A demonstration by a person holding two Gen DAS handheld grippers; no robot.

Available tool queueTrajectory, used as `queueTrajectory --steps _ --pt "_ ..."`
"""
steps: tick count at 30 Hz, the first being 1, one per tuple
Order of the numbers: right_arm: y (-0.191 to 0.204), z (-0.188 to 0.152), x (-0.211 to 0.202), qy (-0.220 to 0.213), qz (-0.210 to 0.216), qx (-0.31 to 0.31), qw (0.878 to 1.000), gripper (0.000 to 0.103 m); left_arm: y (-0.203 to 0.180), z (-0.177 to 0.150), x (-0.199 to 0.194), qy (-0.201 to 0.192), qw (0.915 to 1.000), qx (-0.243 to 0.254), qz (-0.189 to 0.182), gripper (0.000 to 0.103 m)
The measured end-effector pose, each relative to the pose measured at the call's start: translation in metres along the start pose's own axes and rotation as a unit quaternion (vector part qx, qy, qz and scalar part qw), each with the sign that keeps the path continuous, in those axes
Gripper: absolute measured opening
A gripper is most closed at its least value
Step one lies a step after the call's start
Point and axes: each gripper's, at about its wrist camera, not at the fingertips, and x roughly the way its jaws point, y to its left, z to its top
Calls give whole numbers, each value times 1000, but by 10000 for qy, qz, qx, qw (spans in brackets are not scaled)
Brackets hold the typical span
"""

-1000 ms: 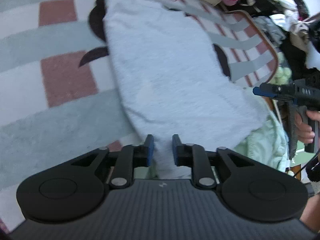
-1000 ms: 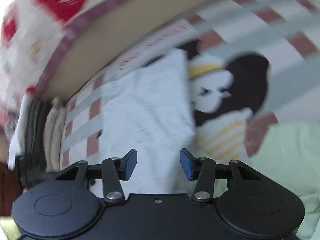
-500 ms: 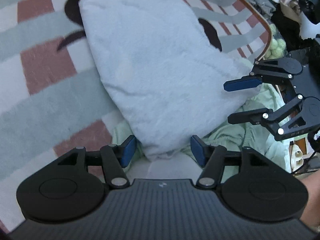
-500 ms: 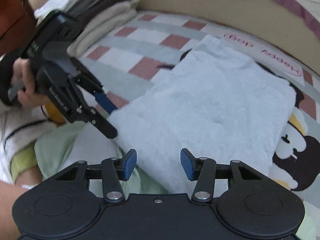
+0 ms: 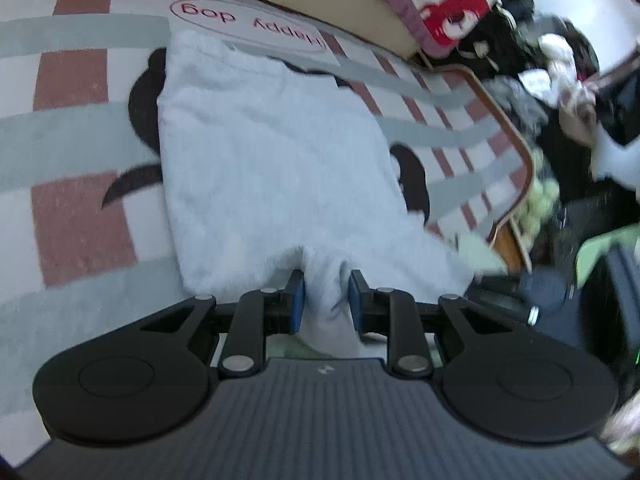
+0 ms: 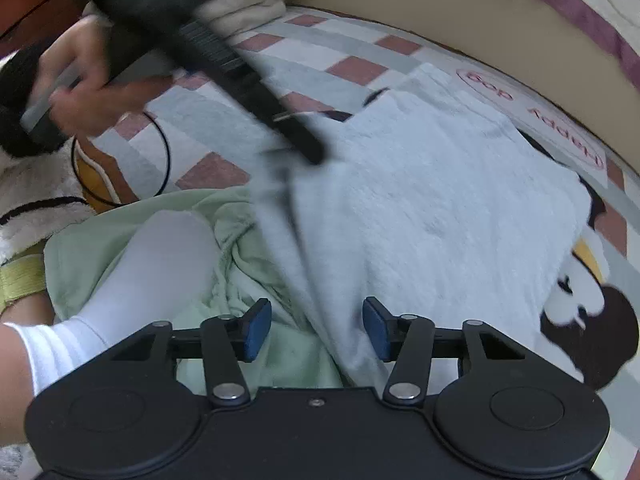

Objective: Fold clothes

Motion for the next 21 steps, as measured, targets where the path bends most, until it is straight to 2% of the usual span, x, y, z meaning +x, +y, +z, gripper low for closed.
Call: queueTrajectory --steps 4,6,7,8,9,10,12,13,16,18,21 --pt "17 4 20 205 -443 -632 9968 61 1 7 -2 -149 9995 -221 -163 22" --pt "16 6 21 89 -556 -738 9957 56 1 8 -5 -256 9995 -135 -159 22" --pt "13 8 18 -22 -550 -680 9962 51 2 8 -7 -333 9993 -105 -157 22" --pt "10 10 16 -133 -543 -622 9965 25 4 9 -9 -425 9989 -95 -164 22" --pt "7 11 13 -243 -536 -563 9967 13 7 8 -13 -540 9984 -68 -177 23" --pt "-1 15 10 -313 -504 -330 9977 13 8 7 -19 -724 9972 40 -183 25" --pt "-19 19 1 -525 -342 210 9978 12 -1 2 -31 -1047 9925 637 -9 48" --pt "-28 20 -2 -614 -253 452 9968 11 -5 -1 -35 -1121 9892 942 35 65" --pt "-47 24 -4 -674 -100 874 9938 11 -18 -10 -43 -1173 9773 1764 -6 72" --pt "-58 26 -5 -691 54 1117 9913 11 -23 -13 -41 -1019 9742 2007 -132 77" --pt "-68 33 -4 -660 255 1046 9920 11 -36 -21 -28 -882 9603 2643 159 79"
